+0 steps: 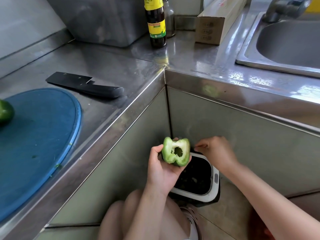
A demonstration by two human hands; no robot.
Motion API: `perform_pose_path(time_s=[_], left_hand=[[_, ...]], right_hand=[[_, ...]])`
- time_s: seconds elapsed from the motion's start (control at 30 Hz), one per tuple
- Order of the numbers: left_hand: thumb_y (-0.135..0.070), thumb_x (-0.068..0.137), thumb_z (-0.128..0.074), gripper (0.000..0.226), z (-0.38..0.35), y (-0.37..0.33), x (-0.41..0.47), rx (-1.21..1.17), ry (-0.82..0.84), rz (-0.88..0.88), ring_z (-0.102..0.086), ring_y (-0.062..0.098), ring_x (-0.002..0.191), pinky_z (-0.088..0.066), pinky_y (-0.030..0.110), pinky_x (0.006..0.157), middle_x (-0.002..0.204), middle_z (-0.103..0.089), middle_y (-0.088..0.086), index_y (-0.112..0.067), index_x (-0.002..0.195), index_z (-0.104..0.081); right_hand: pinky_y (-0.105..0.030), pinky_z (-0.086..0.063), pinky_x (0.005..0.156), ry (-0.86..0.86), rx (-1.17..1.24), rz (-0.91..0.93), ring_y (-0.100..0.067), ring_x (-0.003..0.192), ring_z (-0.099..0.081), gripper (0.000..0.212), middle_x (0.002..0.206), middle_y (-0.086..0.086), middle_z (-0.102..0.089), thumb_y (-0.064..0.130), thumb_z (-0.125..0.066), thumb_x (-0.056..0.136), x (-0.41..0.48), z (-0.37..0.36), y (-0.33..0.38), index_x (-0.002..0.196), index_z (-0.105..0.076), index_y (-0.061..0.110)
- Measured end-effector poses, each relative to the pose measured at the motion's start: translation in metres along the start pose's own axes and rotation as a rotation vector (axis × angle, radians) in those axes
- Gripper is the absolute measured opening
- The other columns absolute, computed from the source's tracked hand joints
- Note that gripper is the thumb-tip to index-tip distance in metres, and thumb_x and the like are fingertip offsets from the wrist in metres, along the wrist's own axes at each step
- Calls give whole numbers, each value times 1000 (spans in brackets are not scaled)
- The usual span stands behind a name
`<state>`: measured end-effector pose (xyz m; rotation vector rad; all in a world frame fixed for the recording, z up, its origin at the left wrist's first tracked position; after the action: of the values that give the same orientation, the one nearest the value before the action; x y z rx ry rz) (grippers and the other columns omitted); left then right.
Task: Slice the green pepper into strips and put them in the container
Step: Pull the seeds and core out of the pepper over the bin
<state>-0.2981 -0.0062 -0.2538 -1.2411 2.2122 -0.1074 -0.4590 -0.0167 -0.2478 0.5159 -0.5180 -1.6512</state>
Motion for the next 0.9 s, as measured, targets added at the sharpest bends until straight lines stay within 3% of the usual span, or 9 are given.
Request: perform_pose_path(time_s=[0.13, 0.2, 0.27, 0.33, 0.47, 0.57, 0.7, 0.8, 0.9], left_hand=[[-18, 77, -51, 27, -1, 0, 3, 16, 36, -41, -64, 32, 95, -34, 51, 104, 97, -70, 14, -5, 86, -73], [-15, 72, -55, 29, 0, 1, 6, 60, 61, -57, -58, 36, 104, -31, 50, 107, 108, -66, 20, -5, 95, -70], [-15, 65, -61, 39, -1, 4, 7, 117, 104, -70, -56, 36, 105, -35, 47, 104, 115, -61, 23, -6, 103, -66], [-19, 59, -66, 46, -3, 6, 4, 202, 114, -100, -63, 30, 93, -43, 40, 89, 106, -64, 18, -9, 105, -66], [-18, 65, -72, 39, -1, 7, 2, 384, 38, -156, -65, 19, 76, -52, 27, 61, 95, -67, 10, -15, 104, -65], [-27, 65, -71, 39, 3, 7, 2, 444, -12, -171, -65, 17, 78, -51, 30, 65, 96, -68, 8, -18, 103, -66], [-28, 78, -64, 30, 7, 9, 2, 512, -36, -149, -67, 19, 81, -53, 35, 72, 94, -70, 7, -16, 105, -63], [-28, 77, -62, 31, 7, 9, 4, 530, -50, -179, -67, 18, 79, -54, 32, 66, 91, -71, 7, -14, 105, -63], [-25, 80, -64, 30, 10, 9, 5, 563, -71, -250, -66, 21, 91, -53, 31, 70, 104, -68, 12, -15, 109, -61]], right_hand=[[-24, -44, 69, -92, 73, 26, -16, 77, -64, 22, 77, 12, -69, 27, -54, 94, -11, 13, 17, 107, -70, 20], [-18, -44, 76, -72, 168, 40, -11, 86, -65, 35, 97, 8, -70, 32, -60, 90, -18, 14, 30, 122, -62, 20], [-21, -48, 79, -16, 163, 41, -11, 87, -65, 49, 104, 4, -68, 35, -71, 81, -22, 9, 40, 126, -58, 20], [-26, -48, 75, -3, 104, 20, -16, 85, -63, 46, 97, 1, -68, 32, -75, 76, -23, 4, 46, 118, -62, 19], [-29, -42, 61, -63, -23, 63, -22, 71, -58, 14, 74, -1, -60, 24, -65, 81, -24, 2, 56, 88, -60, 14], [-36, -47, 63, 16, -165, 145, -27, 71, -59, 13, 74, -6, -59, 22, -54, 88, -23, -5, 60, 87, -50, 10], [-35, -39, 58, 107, -295, 173, -27, 64, -48, 12, 61, -1, -39, 17, -44, 91, -19, -7, 59, 84, -37, 11], [-33, -37, 55, 141, -304, 170, -25, 63, -44, 9, 59, 2, -33, 11, -43, 91, -18, -4, 62, 84, -37, 11], [-29, -34, 57, 148, -288, 136, -24, 65, -44, 9, 62, 4, -33, 7, -43, 90, -20, -3, 65, 85, -37, 11]])
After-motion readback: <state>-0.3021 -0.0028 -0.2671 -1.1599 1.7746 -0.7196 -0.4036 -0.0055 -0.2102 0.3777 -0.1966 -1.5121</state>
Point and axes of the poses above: each hand's wrist, its own x-axis towards the middle knuckle, its own z-axis out of the back of the hand, y = z × x, the point moved 4 cm from there along x, towards the middle knuckle
